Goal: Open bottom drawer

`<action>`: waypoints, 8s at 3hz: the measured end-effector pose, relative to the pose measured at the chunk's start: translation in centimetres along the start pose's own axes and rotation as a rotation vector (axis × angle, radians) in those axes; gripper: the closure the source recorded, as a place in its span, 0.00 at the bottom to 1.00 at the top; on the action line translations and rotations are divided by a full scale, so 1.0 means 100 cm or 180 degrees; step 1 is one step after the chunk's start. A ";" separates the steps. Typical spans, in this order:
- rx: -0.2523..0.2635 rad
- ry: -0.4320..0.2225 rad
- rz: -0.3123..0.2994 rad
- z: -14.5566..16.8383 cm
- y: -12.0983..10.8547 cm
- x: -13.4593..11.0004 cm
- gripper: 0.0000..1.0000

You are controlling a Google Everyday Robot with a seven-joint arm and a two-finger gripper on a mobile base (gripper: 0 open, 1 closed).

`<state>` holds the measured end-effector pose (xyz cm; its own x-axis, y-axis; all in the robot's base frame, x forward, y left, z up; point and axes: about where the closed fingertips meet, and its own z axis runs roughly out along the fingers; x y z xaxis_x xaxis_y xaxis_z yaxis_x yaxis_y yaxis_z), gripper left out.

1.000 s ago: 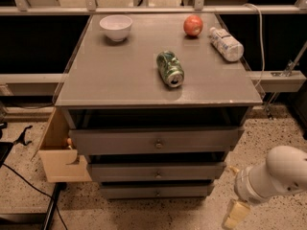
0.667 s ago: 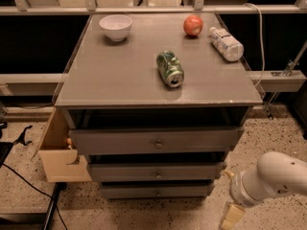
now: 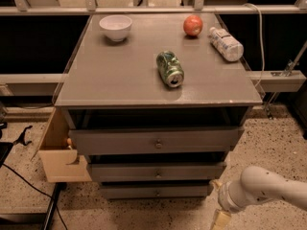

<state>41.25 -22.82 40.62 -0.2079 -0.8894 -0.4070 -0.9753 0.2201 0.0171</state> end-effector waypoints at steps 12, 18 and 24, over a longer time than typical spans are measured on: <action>0.0294 -0.0914 -0.0484 0.200 -0.086 0.020 0.00; 0.0156 -0.0667 -0.0334 0.257 -0.108 0.047 0.00; -0.0511 -0.0329 -0.0176 0.246 -0.067 0.041 0.00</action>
Offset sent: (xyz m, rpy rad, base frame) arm 0.0055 0.0030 -0.0496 0.0194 0.0161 0.0125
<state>48.81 -18.09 16.33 -0.1530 -0.8507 -0.5029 -0.9861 0.0981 0.1341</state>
